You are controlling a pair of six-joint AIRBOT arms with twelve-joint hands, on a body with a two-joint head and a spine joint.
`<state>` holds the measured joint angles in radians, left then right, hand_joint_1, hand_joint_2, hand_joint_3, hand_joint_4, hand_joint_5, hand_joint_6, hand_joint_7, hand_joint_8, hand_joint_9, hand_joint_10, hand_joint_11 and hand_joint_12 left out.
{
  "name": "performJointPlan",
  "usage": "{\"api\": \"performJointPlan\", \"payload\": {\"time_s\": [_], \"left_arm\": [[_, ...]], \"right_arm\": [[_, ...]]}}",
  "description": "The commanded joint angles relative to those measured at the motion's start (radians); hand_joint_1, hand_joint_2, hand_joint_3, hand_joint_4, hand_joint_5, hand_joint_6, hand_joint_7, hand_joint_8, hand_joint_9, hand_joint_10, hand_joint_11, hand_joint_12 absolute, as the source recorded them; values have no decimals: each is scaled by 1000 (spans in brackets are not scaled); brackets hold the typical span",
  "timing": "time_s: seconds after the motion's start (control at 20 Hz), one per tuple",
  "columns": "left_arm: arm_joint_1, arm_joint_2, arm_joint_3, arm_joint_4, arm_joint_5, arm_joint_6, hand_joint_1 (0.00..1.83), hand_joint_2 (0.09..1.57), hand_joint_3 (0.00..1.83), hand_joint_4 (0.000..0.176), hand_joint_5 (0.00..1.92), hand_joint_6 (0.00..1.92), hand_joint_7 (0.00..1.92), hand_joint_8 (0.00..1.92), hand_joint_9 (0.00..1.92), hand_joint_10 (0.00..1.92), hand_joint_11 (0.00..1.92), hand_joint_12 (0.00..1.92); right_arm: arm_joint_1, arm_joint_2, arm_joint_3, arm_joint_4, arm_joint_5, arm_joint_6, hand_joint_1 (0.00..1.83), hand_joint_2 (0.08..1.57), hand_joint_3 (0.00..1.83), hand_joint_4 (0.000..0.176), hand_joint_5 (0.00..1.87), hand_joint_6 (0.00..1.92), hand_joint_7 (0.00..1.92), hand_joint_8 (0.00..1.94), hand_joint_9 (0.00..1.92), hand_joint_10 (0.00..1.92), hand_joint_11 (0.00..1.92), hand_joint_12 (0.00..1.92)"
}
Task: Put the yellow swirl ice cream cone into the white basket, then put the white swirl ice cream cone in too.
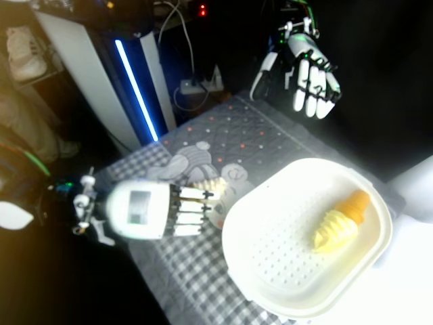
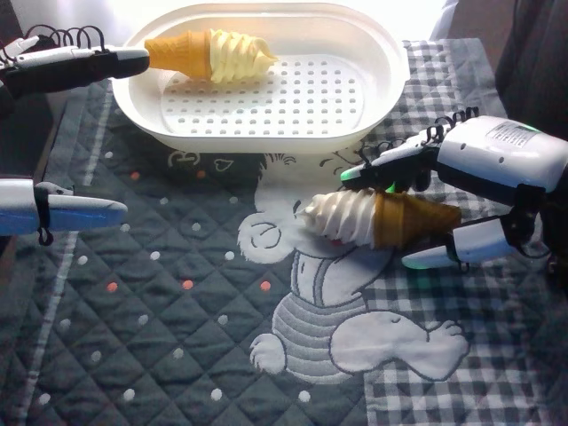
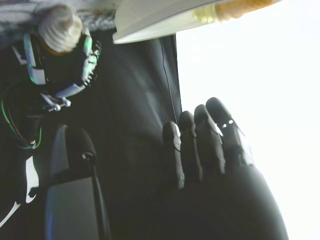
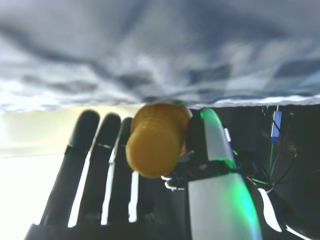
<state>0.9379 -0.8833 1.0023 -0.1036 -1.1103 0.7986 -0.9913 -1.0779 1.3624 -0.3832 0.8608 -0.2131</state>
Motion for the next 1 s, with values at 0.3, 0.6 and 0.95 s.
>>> {"api": "performJointPlan", "payload": {"time_s": [0.3, 0.6, 0.95], "left_arm": [[-6, -6, 7, -16, -134, -10, 889, 899, 3, 0, 469, 3, 406, 1, 313, 2, 0, 708], [0, -10, 7, -22, -134, -10, 907, 890, 0, 0, 467, 0, 405, 0, 309, 0, 0, 695], [1, -28, 19, -30, -133, -11, 915, 890, 2, 0, 475, 1, 410, 0, 317, 5, 0, 716]], "right_arm": [[-5, 4, 24, 14, 23, -12, 1377, 1095, 2, 0, 957, 903, 1002, 882, 972, 1202, 844, 1247], [-5, 89, 1, 145, 210, -12, 1348, 1111, 0, 0, 1063, 793, 945, 995, 880, 1138, 632, 1284], [43, 145, -25, 280, 436, -64, 1376, 1088, 2, 0, 1016, 976, 1007, 851, 959, 1034, 810, 409]]}}
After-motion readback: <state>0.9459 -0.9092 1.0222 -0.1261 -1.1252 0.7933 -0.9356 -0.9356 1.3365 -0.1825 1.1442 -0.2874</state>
